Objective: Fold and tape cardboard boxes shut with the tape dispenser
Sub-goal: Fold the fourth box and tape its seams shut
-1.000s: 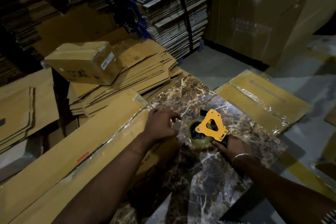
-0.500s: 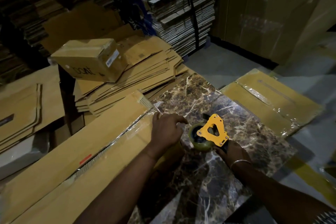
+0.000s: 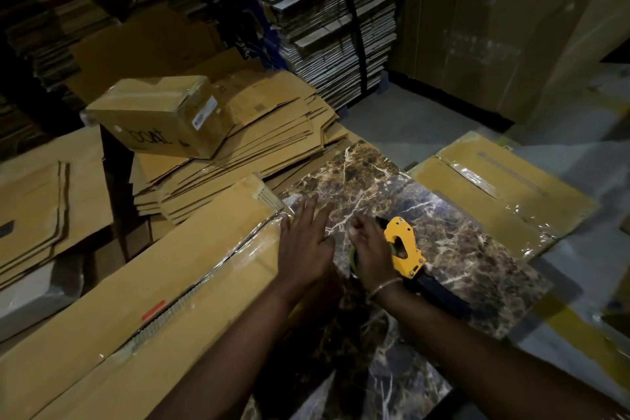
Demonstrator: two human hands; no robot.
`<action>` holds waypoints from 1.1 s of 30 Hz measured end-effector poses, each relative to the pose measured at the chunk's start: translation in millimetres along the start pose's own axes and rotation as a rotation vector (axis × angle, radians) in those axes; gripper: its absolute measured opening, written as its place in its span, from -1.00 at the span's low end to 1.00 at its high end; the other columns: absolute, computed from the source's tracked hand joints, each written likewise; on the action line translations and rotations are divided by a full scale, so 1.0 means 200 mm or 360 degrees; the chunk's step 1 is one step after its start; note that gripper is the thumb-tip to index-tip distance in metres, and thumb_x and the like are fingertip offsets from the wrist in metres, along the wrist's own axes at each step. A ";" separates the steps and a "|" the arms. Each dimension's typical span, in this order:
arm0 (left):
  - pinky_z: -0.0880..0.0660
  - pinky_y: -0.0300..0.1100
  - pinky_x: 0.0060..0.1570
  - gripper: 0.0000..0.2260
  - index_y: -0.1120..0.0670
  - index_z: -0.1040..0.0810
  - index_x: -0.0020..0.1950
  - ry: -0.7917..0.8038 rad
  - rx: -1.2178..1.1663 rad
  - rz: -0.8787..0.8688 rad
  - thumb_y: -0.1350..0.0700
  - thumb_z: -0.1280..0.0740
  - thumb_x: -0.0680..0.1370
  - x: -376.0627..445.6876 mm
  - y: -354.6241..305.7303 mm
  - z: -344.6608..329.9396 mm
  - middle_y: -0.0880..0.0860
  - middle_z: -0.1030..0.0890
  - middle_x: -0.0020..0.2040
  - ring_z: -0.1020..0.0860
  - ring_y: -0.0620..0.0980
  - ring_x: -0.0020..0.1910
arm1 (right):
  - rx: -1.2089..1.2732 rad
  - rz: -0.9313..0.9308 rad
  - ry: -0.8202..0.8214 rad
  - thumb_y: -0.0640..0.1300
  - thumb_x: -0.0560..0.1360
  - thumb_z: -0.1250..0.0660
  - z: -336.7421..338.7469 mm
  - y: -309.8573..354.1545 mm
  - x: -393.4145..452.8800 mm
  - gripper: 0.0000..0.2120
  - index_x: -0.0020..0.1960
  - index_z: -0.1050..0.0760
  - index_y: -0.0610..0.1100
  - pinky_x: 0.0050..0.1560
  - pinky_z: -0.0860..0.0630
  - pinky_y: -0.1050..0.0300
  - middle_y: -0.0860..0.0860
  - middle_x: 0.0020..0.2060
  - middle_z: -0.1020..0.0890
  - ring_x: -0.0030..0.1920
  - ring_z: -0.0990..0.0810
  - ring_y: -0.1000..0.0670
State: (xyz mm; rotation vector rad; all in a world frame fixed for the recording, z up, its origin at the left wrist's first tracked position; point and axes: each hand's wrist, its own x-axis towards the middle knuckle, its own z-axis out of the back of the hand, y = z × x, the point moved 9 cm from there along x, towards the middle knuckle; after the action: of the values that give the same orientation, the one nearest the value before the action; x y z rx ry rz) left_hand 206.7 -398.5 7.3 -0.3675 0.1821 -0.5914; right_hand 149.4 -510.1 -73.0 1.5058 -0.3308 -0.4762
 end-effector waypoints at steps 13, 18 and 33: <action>0.14 0.15 0.54 -0.24 0.00 0.15 0.65 -0.0020 0.0388 0.0348 -0.40 0.12 0.58 -0.11 0.33 0.13 -0.02 0.13 0.65 0.15 -0.03 0.62 | 0.0438 -0.0312 0.0672 -0.03 0.74 0.14 -0.46 0.17 0.03 -0.54 0.58 -0.18 -0.11 0.54 -0.17 0.04 -0.01 0.52 -0.32 0.54 -0.24 0.03; 0.16 0.08 0.54 -0.10 0.01 0.22 0.64 0.0004 0.0416 0.0308 -0.47 0.33 0.41 -0.13 0.33 0.11 -0.03 0.20 0.64 0.18 -0.04 0.61 | 0.0358 -0.0315 0.0830 0.03 0.73 0.15 -0.46 0.16 0.04 -0.53 0.62 -0.05 0.01 0.59 -0.02 0.02 0.09 0.60 -0.08 0.59 -0.02 0.05; 0.10 -0.02 0.56 -0.27 -0.06 0.24 0.63 -0.0029 0.0348 0.0166 -0.39 0.09 0.59 -0.31 0.28 0.09 -0.12 0.24 0.61 0.21 -0.14 0.60 | -0.0112 -0.0203 0.0818 0.10 0.71 0.00 -0.61 0.37 0.12 -0.44 0.63 -0.03 -0.09 0.48 -0.03 0.18 0.01 0.61 -0.10 0.60 -0.07 0.01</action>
State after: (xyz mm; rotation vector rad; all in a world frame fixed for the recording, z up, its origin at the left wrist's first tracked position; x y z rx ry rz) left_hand 189.8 -315.6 5.5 -0.1505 0.1168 -0.4990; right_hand 237.5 -415.7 -7.2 1.5269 0.1833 -0.1840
